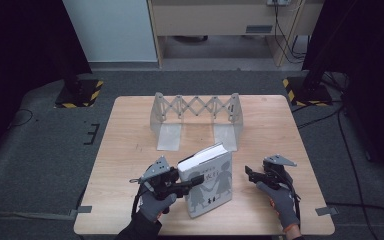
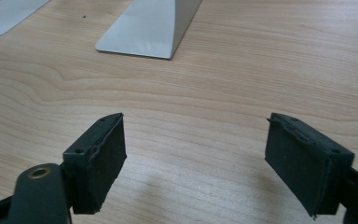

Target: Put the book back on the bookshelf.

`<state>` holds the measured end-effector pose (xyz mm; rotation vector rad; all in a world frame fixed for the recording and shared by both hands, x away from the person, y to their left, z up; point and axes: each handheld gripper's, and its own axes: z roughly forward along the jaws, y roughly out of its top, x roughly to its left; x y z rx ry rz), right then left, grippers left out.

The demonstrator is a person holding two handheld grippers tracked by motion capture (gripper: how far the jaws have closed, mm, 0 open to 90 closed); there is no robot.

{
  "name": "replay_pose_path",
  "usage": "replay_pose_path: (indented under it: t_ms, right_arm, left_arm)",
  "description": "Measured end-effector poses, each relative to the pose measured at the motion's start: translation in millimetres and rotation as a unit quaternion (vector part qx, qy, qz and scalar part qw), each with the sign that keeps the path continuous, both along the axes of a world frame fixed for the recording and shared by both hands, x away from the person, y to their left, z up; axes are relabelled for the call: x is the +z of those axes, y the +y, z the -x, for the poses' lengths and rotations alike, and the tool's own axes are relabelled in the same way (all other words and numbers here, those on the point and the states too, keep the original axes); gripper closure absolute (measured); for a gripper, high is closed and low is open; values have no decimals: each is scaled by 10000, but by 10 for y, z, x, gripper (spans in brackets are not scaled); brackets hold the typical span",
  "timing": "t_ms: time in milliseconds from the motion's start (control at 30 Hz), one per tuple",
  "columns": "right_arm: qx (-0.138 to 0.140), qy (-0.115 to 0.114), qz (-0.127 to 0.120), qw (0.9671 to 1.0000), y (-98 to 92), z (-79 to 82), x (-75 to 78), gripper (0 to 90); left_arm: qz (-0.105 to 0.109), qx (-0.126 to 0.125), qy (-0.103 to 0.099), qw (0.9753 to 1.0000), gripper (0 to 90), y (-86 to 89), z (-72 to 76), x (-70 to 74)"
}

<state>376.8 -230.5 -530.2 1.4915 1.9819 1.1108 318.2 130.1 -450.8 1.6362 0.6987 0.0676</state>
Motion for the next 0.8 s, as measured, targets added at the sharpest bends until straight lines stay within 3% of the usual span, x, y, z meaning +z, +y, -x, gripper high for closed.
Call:
replay_pose_path:
  t_ms: [267,400,667,800]
  right_arm:
    - [36,211,326,9992,-22,-4,-64,157]
    - [74,329,362,9988,-54,-8,-72,150]
    - [164,318,761,9965,-42,29,-78,139]
    - [213,320,809,9960,-38,44,-79,131]
  left_arm:
    - [-149,-206,-33,9997,452,-59,61,24]
    - [-332,-301,-101,9989,447,-107,95,28]
    - [-388,-274,-251,9986,465,-111,108,33]
    - [-424,-297,-201,9985,464,-121,121,50]
